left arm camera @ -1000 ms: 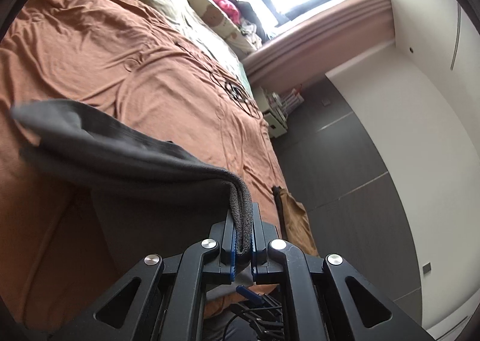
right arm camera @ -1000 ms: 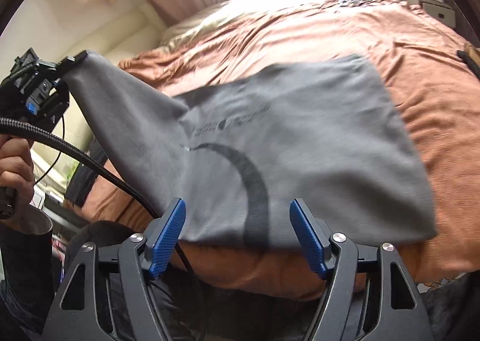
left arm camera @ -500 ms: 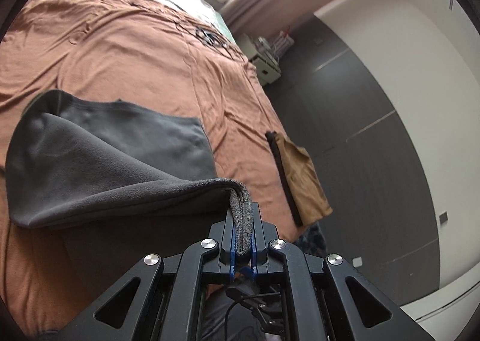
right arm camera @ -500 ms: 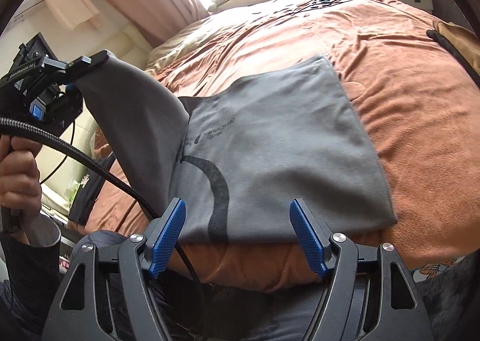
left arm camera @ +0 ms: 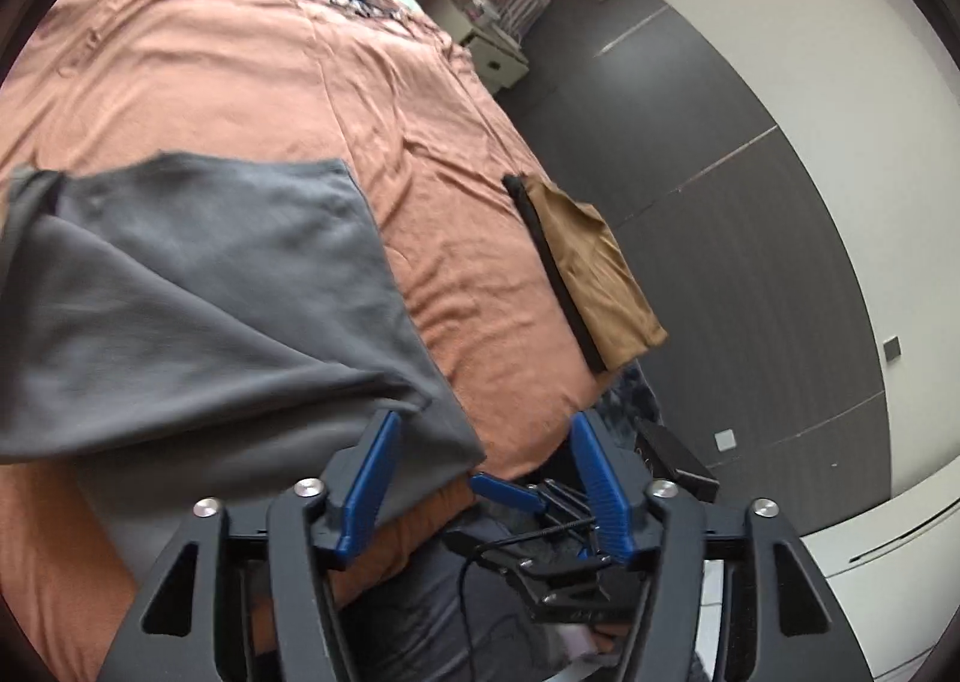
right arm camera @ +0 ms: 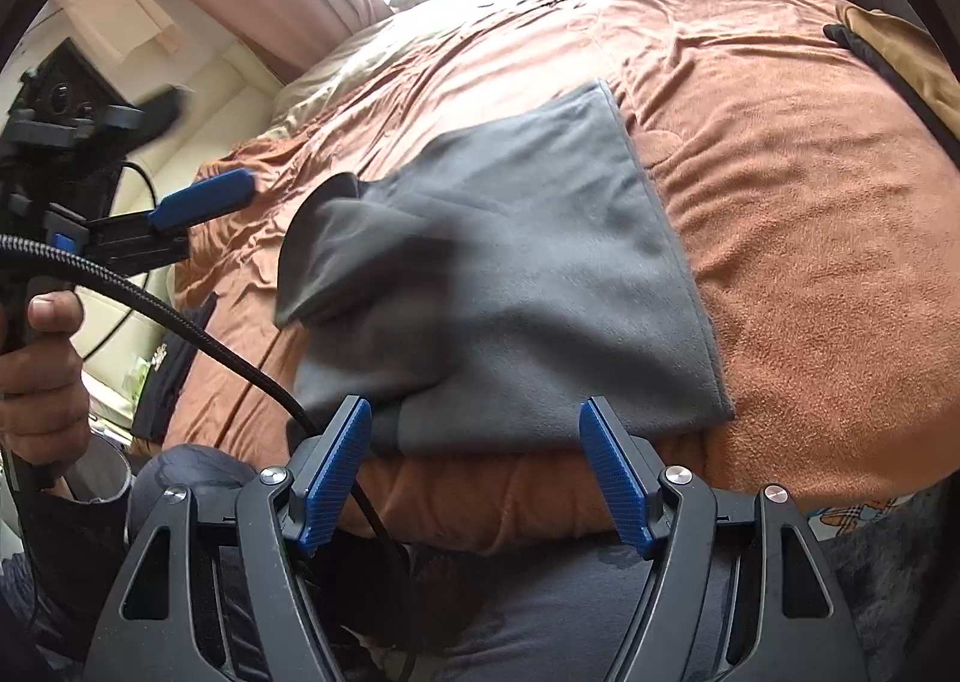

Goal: Fold small clothes
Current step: 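Lay the folded side edge onto the shirt and open the left gripper, then pinch the folded edge of the grey shirt with the right gripper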

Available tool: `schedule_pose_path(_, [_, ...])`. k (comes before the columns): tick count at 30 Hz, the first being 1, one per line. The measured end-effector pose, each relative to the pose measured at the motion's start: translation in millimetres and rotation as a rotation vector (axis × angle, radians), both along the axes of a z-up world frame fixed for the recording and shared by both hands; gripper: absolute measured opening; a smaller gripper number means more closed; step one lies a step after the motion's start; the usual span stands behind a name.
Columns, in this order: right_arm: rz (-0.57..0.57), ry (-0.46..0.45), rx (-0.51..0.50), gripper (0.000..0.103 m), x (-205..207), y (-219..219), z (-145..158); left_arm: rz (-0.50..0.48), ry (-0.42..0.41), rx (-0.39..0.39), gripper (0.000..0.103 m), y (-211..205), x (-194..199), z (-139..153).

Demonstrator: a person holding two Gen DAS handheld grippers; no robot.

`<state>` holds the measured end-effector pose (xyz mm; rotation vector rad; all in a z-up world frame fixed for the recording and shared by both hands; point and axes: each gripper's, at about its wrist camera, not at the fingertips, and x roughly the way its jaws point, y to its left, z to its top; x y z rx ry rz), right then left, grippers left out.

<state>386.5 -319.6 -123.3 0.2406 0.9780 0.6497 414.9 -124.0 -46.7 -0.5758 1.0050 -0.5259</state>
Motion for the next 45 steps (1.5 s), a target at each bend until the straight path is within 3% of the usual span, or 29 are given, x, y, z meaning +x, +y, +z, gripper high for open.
schedule_pose_path(7, [0.045,-0.005,-0.077,0.071,21,14,3,0.125,0.007,0.049,0.063,71,-20,-2])
schedule_pose_path(16, [0.075,-0.005,-0.14,0.07,62,30,14,0.271,0.065,0.08,0.063,157,-54,-28])
schedule_pose_path(20, [0.089,0.023,-0.131,0.054,82,37,12,0.309,0.096,0.076,0.063,177,-63,-42])
schedule_pose_path(26, [0.146,0.043,-0.206,0.047,101,59,0,0.303,0.124,0.077,0.063,182,-70,-56])
schedule_pose_path(28, [0.165,0.048,-0.23,0.039,107,69,-4,0.287,0.135,0.089,0.063,178,-69,-59])
schedule_pose_path(30, [0.179,0.041,-0.242,0.02,110,77,-6,0.272,0.14,0.099,0.063,175,-68,-61])
schedule_pose_path(33, [0.172,0.02,-0.216,0.004,113,79,-1,0.26,0.141,0.115,0.063,172,-69,-62])
schedule_pose_path(37, [0.15,-0.002,-0.135,0.004,109,65,10,0.248,0.157,0.125,0.063,167,-69,-65])
schedule_pose_path(45, [0.104,-0.044,-0.06,0.003,77,31,24,0.195,0.14,0.216,0.063,145,-59,-55])
